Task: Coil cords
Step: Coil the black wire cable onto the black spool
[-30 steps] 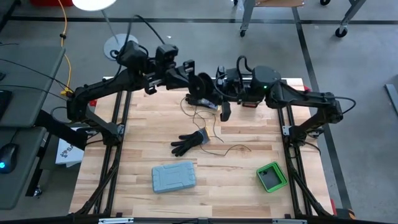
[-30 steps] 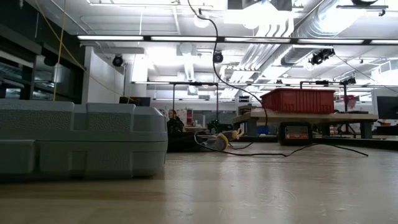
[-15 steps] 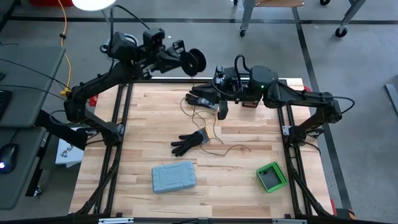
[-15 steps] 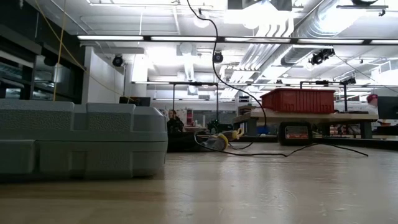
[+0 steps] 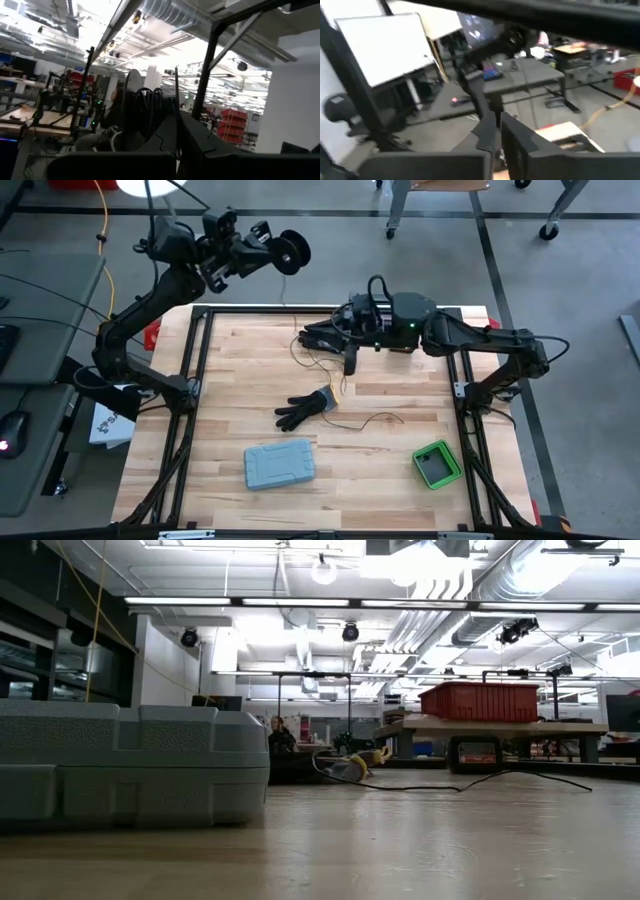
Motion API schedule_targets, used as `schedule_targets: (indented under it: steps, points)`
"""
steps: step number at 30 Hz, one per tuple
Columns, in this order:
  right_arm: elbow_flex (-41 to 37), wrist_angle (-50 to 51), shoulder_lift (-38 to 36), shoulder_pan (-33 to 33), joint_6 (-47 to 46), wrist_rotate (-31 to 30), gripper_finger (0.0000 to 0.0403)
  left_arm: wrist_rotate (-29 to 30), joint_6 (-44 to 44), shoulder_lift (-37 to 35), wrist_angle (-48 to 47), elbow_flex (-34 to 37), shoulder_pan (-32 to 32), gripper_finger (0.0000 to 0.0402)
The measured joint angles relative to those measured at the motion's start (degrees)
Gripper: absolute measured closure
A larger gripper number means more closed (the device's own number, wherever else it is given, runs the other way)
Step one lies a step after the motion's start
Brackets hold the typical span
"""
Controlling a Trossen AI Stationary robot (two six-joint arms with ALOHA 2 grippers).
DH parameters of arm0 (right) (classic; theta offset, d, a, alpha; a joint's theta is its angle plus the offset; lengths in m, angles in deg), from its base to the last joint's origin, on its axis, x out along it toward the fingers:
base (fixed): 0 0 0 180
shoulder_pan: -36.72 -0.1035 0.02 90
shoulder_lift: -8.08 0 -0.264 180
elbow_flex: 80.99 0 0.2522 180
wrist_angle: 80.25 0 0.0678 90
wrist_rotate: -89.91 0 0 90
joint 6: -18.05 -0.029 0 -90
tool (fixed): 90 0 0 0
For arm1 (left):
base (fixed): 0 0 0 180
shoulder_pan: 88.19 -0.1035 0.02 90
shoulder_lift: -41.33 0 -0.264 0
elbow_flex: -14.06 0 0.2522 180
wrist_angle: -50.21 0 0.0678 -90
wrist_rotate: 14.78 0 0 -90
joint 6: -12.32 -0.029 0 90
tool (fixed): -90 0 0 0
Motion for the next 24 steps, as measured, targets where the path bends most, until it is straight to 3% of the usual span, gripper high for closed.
schedule_targets:
  steps: [7,11,17,24]
  points:
    - [0.00,-1.49,3.79,0.07,5.27,-10.65,0.0266,0.91,-1.60,-0.05,-0.17,0.00,2.13,0.0402]
    - [0.00,-4.63,7.03,0.07,8.10,-14.19,0.0225,1.18,-1.57,-0.09,-0.25,0.00,3.22,0.0401]
    - [0.00,-10.26,10.44,0.07,5.37,-11.29,0.0215,3.03,-2.60,-0.07,-0.25,0.00,4.67,0.0401]
    - [0.00,-9.27,10.54,0.02,4.07,-10.44,0.0215,4.24,-3.04,-0.07,-0.23,0.00,5.87,0.0401]
